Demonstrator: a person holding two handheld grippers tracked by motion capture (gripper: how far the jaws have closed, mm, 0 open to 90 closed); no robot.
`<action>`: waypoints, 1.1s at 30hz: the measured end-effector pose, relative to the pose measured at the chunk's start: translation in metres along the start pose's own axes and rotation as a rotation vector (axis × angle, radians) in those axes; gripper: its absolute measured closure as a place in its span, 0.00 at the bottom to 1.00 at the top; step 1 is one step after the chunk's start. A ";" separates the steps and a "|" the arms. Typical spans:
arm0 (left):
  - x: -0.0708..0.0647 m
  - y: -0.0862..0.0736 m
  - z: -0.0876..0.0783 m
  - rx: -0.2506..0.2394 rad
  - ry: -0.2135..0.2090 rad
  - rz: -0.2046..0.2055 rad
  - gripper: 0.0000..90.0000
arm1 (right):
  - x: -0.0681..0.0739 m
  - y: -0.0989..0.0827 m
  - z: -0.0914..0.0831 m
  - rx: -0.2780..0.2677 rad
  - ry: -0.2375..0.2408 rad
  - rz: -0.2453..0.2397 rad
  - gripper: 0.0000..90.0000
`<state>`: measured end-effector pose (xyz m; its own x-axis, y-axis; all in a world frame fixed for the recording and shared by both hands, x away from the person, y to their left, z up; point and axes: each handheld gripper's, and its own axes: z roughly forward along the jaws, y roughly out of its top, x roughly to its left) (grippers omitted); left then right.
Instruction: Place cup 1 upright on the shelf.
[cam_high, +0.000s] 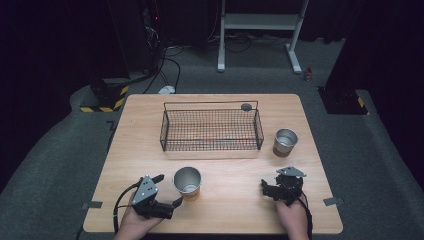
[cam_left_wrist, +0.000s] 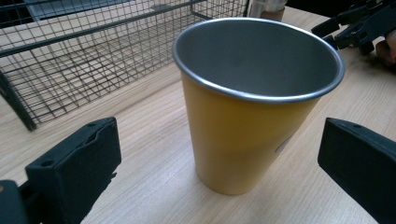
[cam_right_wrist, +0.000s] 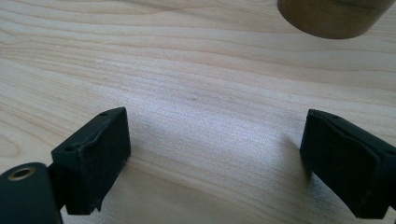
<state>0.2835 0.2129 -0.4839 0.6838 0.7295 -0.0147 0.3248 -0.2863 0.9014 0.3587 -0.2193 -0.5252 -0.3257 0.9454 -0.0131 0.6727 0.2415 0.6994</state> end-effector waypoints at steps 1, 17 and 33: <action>0.000 0.001 0.001 0.001 0.001 0.006 0.00 | 0.000 0.000 0.000 0.001 0.000 0.002 0.09; -0.007 0.007 0.027 0.005 -0.023 0.007 0.00 | 0.000 0.000 0.000 0.000 0.000 0.000 0.09; -0.011 0.015 0.048 -0.032 -0.032 -0.016 0.00 | 0.000 0.000 0.000 0.000 0.000 -0.001 0.09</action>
<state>0.3126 0.1707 -0.4910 0.6996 0.7133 -0.0425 0.3148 -0.2543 0.9145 0.3587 -0.2193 -0.5252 -0.3259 0.9453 -0.0137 0.6723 0.2419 0.6996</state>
